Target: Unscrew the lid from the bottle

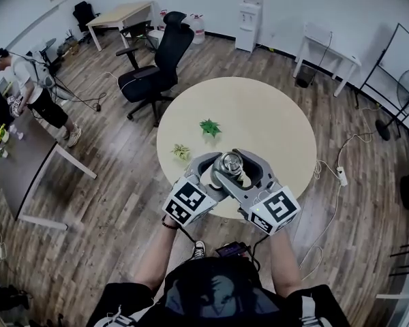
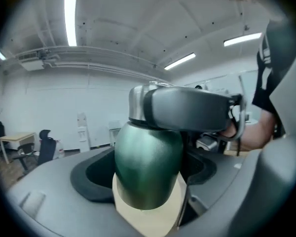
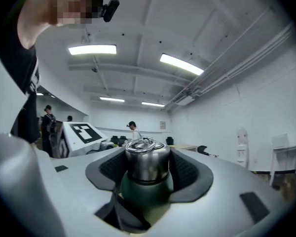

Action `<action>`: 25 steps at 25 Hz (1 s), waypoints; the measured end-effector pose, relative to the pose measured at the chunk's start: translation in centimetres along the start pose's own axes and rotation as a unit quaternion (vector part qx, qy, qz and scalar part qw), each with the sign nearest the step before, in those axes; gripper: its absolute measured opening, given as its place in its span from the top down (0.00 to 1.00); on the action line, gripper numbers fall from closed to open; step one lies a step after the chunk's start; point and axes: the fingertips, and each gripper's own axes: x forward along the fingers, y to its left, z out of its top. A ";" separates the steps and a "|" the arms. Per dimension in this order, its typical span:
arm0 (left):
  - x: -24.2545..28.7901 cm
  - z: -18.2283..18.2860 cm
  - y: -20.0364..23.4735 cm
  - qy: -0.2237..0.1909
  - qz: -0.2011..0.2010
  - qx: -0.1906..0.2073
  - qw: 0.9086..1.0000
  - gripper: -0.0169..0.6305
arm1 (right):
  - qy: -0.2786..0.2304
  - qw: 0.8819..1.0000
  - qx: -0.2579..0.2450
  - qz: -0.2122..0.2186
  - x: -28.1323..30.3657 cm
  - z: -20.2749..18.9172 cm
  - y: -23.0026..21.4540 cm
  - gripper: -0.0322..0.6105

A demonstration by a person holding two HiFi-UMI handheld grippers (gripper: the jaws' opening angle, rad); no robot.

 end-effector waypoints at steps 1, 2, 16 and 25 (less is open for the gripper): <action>-0.4 0.5 -0.5 -0.011 -0.033 0.001 0.999 0.39 | -0.003 0.999 -0.003 0.036 -0.2 0.5 0.5 0.54; -0.8 0.9 -1.1 -0.022 -0.068 0.003 0.997 0.39 | -0.004 0.997 -0.006 0.073 -0.5 1.0 1.1 0.54; -0.8 0.1 1.0 -0.042 -0.006 -0.031 0.999 0.39 | -0.016 0.999 0.041 0.016 0.2 0.5 0.3 0.46; -1.1 -0.9 0.8 -0.045 -0.002 -0.051 0.998 0.39 | -0.018 0.999 0.046 0.001 0.6 -0.1 0.0 0.55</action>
